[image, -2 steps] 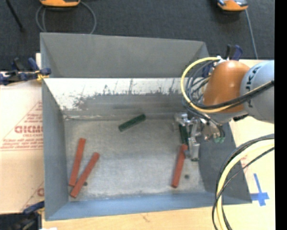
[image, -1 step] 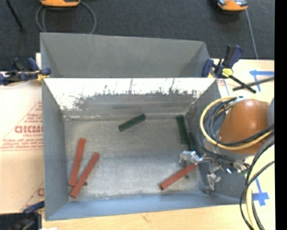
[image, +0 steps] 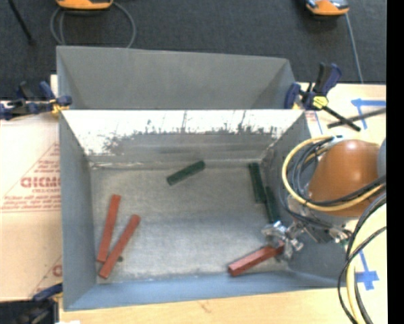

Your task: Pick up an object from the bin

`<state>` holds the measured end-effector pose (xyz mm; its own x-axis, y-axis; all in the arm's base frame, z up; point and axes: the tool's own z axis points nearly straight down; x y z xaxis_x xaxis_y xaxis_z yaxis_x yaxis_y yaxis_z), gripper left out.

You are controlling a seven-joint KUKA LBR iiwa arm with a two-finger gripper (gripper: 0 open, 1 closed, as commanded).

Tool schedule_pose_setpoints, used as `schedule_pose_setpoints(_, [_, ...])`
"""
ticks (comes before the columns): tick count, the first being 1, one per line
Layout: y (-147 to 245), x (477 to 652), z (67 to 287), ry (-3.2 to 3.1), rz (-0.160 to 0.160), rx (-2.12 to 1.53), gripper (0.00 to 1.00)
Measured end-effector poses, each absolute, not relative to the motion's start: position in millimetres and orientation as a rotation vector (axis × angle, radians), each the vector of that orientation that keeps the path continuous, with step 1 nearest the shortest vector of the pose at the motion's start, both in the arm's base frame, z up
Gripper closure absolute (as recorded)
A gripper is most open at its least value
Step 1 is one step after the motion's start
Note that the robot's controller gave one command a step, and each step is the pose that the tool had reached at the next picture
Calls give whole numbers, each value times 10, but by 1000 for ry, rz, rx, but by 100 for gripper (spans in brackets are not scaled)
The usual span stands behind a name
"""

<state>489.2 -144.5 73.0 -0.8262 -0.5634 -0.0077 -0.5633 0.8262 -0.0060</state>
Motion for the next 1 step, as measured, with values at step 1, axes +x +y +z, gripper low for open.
schedule_pose_setpoints(1, [-1635, 4811, 2061, 2950, -11, -1056, 100])
